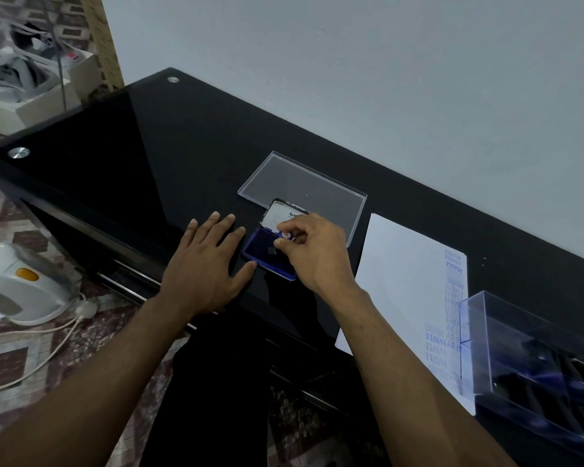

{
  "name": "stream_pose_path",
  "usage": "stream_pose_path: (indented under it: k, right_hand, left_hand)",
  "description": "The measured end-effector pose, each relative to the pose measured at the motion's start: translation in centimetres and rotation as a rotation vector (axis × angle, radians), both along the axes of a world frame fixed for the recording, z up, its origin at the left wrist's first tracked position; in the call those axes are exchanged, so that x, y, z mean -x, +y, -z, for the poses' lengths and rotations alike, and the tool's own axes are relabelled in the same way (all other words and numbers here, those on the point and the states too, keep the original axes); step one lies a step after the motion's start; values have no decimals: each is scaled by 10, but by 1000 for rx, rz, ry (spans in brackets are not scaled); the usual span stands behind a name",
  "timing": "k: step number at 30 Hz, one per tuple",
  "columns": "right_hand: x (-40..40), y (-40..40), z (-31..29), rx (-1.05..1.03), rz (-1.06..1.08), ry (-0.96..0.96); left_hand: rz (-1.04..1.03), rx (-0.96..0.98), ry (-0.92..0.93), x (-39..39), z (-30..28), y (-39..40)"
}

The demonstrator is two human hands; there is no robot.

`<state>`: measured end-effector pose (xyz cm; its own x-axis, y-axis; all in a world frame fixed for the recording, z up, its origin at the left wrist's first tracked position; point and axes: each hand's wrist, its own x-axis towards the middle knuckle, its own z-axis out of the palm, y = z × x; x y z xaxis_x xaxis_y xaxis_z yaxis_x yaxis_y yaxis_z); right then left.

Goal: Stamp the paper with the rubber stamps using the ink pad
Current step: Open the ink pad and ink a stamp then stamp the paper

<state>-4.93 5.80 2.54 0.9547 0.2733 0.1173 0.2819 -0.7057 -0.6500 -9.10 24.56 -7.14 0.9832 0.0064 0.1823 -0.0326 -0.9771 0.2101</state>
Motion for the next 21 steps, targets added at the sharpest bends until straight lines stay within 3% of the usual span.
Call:
stream_pose_path:
  k: [14,21]
  right_hand:
    - [1,-1,1,-48,-3,46]
    - [9,-27,-3,-171,115,-1]
  left_hand:
    - [15,28,25,-1,-3,2]
    - [49,123,-36,-1,-21,-14]
